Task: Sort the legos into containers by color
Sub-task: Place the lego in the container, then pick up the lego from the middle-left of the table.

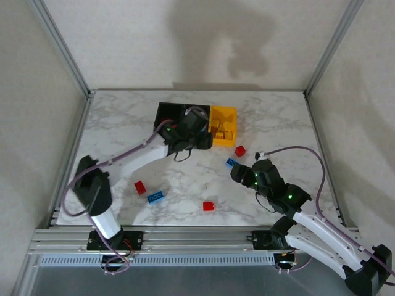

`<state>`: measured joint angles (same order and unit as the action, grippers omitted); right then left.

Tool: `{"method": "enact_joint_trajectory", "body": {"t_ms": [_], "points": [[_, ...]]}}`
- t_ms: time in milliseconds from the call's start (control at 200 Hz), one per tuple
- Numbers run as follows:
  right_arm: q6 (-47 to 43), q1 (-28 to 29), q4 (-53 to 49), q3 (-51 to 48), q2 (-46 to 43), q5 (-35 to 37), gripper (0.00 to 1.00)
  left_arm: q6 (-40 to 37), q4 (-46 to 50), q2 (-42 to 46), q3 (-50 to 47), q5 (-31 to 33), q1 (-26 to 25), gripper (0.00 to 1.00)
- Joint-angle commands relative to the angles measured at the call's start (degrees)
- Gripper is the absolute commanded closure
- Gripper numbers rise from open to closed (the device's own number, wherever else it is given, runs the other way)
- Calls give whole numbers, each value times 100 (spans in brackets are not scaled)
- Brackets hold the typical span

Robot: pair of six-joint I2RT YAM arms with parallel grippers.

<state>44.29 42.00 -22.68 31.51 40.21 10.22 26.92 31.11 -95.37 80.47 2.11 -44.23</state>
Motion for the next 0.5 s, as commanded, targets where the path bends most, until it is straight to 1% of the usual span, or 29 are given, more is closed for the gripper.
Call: {"method": "enact_joint_trajectory", "body": {"t_ms": [0,75,120,180,255,300,340,391,426,496], "points": [[-744,-17,845,-15,-3,-895,27,-138,175,703,-1012,-130,-33,36],[-993,-7,929,77,200,-1146,27,-84,324,1261,-1673,-79,-31,31],[-1107,10,966,139,357,-1235,27,-41,447,1556,-1983,-75,-25,30],[-1150,36,1017,193,543,-1233,27,161,682,1878,-2298,130,-21,26],[-1155,75,1138,239,752,-1264,27,734,903,2208,-2685,308,18,22],[-1144,110,1224,245,841,-1263,27,1153,998,2380,-2922,419,28,18],[-1142,133,1301,244,906,-1267,27,1457,987,2553,-3172,408,28,17],[-1134,156,1376,235,980,-1250,27,1849,921,2789,-3487,413,28,11],[-1133,171,1410,231,1021,-1256,27,2120,865,2963,-3711,385,32,5],[-1151,179,1433,233,1089,-1228,27,2546,711,3270,-4065,283,42,3]]}}
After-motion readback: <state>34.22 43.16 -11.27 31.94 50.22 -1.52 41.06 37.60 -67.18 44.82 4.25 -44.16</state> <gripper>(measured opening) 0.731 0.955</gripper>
